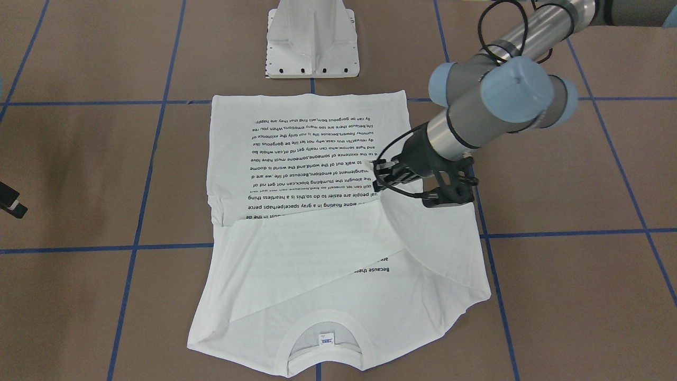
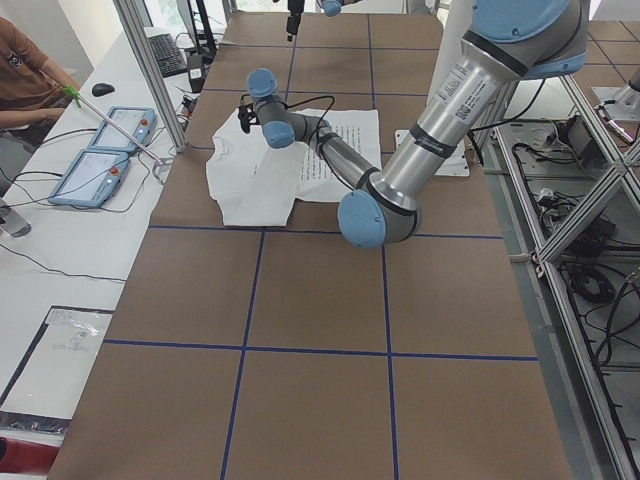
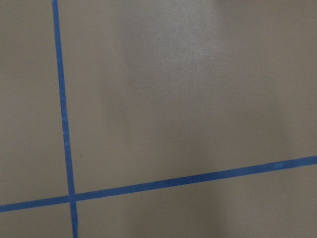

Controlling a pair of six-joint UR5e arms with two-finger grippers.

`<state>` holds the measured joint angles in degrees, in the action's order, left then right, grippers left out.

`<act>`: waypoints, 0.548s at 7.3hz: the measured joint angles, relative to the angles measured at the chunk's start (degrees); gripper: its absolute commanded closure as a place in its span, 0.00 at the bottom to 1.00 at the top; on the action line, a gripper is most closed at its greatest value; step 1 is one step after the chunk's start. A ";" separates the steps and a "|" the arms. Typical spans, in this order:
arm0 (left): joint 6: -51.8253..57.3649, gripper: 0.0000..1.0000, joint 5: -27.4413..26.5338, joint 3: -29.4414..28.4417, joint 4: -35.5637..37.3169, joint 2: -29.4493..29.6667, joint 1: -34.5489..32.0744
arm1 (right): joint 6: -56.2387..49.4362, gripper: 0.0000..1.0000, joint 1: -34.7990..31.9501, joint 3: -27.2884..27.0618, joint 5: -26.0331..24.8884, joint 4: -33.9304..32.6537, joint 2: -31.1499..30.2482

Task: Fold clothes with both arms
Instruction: 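Fold the sleeve across the shirt body with the left gripper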

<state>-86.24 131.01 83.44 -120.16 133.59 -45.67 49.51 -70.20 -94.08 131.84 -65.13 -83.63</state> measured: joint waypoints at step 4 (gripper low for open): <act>-10.31 1.00 -19.36 -22.96 -13.47 19.80 12.63 | -0.17 0.00 -0.11 0.75 0.25 0.09 -0.40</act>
<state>-96.56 111.65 60.48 -133.63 153.39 -33.05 49.34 -70.31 -93.33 132.09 -65.04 -84.03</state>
